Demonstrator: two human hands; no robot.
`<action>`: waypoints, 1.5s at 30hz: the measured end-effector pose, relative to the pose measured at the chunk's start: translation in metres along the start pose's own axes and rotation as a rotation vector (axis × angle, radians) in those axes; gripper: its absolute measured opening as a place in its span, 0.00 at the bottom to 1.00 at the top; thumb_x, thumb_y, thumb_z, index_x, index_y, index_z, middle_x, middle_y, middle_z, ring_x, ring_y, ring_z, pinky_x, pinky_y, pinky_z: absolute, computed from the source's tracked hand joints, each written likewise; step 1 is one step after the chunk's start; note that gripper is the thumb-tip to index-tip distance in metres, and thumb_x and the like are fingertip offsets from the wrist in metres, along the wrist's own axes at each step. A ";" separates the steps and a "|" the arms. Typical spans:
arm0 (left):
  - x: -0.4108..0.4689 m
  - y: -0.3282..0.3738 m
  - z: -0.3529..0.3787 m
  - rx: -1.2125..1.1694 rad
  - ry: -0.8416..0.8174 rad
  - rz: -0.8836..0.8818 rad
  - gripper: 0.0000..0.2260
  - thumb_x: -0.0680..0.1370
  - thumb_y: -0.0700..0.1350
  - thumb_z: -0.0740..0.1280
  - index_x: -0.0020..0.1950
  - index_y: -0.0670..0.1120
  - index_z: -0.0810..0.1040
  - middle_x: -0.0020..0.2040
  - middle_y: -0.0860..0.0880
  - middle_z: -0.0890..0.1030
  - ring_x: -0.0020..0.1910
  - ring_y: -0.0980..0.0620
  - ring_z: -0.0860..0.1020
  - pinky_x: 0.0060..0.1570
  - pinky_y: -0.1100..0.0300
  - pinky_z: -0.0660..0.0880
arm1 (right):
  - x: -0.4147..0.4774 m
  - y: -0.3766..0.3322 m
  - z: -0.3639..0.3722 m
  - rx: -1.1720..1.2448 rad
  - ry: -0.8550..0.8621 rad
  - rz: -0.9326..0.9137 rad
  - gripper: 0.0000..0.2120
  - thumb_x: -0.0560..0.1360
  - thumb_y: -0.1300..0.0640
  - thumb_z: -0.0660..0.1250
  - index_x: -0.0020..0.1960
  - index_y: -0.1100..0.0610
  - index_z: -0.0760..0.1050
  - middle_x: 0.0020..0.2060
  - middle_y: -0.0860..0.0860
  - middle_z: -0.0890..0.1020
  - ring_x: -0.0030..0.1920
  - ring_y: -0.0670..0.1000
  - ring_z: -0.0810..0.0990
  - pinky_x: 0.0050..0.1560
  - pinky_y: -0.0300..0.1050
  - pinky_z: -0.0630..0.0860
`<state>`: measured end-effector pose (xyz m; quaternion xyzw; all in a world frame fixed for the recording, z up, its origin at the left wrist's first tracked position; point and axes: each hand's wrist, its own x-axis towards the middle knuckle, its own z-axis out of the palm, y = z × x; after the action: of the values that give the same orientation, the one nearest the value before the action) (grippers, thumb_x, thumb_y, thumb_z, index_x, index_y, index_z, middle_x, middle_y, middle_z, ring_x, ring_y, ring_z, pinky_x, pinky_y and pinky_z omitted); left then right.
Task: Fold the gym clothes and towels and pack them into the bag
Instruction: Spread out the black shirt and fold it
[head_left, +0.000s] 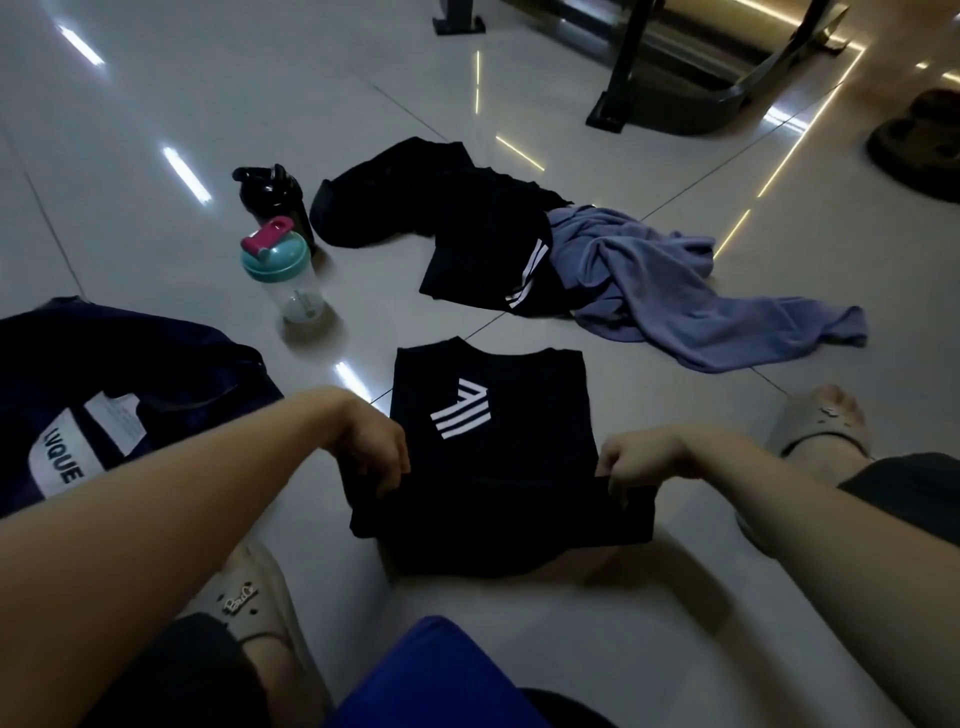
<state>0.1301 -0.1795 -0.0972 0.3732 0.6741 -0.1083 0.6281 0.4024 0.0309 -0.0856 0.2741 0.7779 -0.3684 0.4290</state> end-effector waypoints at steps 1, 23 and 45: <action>-0.004 -0.002 -0.008 -0.068 0.030 0.013 0.07 0.73 0.31 0.67 0.41 0.42 0.79 0.35 0.46 0.80 0.34 0.51 0.80 0.38 0.59 0.79 | -0.005 0.001 -0.006 0.076 -0.016 0.002 0.12 0.75 0.69 0.63 0.38 0.58 0.79 0.31 0.49 0.79 0.34 0.50 0.77 0.38 0.45 0.76; 0.110 -0.030 -0.077 -0.938 1.054 0.122 0.04 0.78 0.40 0.71 0.51 0.44 0.83 0.46 0.44 0.85 0.45 0.46 0.84 0.50 0.53 0.82 | 0.138 0.031 -0.072 0.599 0.867 0.024 0.08 0.80 0.61 0.62 0.48 0.64 0.77 0.41 0.59 0.80 0.42 0.57 0.77 0.41 0.47 0.70; 0.128 -0.033 -0.069 -0.491 1.296 -0.005 0.07 0.80 0.50 0.67 0.51 0.48 0.79 0.49 0.50 0.82 0.49 0.48 0.79 0.51 0.53 0.75 | 0.150 0.046 -0.042 0.696 0.851 0.088 0.11 0.83 0.55 0.62 0.47 0.60 0.79 0.45 0.58 0.84 0.47 0.60 0.82 0.49 0.55 0.77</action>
<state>0.0647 -0.1133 -0.2141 0.2081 0.9193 0.2907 0.1646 0.3448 0.1081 -0.2169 0.5568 0.7027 -0.4422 -0.0241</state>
